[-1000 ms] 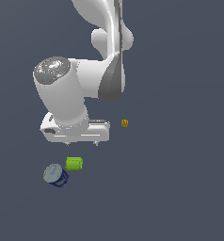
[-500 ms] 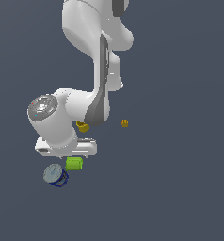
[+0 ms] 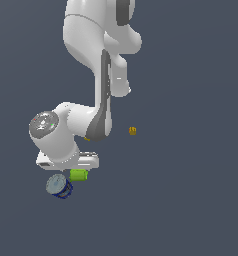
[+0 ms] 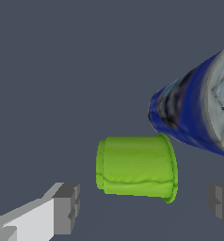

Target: Pick up a designated object from a clutter of objects.

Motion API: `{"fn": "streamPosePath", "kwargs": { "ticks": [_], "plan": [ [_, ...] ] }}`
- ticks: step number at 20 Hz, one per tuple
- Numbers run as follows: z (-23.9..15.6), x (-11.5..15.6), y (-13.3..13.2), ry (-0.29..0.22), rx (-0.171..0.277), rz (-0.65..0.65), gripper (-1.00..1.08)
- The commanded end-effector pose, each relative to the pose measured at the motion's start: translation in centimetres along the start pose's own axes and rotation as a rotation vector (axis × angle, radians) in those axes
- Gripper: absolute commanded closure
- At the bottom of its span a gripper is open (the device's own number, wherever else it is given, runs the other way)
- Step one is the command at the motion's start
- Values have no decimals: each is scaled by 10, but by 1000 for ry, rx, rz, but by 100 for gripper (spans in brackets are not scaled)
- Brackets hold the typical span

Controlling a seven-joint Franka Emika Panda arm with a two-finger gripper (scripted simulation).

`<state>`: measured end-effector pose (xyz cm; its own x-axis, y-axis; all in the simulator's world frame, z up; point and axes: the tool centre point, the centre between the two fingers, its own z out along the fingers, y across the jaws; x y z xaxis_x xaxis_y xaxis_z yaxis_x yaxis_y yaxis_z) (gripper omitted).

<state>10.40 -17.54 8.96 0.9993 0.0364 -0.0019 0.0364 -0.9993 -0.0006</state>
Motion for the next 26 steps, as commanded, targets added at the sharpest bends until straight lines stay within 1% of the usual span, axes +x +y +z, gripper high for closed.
{"fn": "streamPosePath", "kwargs": {
  "ticks": [1, 5, 13, 18, 19, 26],
  "plan": [
    [0, 0, 0, 1, 0, -1, -92],
    [9, 0, 0, 1, 0, -1, -92],
    [47, 0, 0, 2, 0, -1, -92],
    [51, 1, 1, 2, 0, -1, -92],
    [51, 1, 1, 2, 0, -1, 108],
    [51, 1, 1, 2, 0, -1, 108]
  ]
}}
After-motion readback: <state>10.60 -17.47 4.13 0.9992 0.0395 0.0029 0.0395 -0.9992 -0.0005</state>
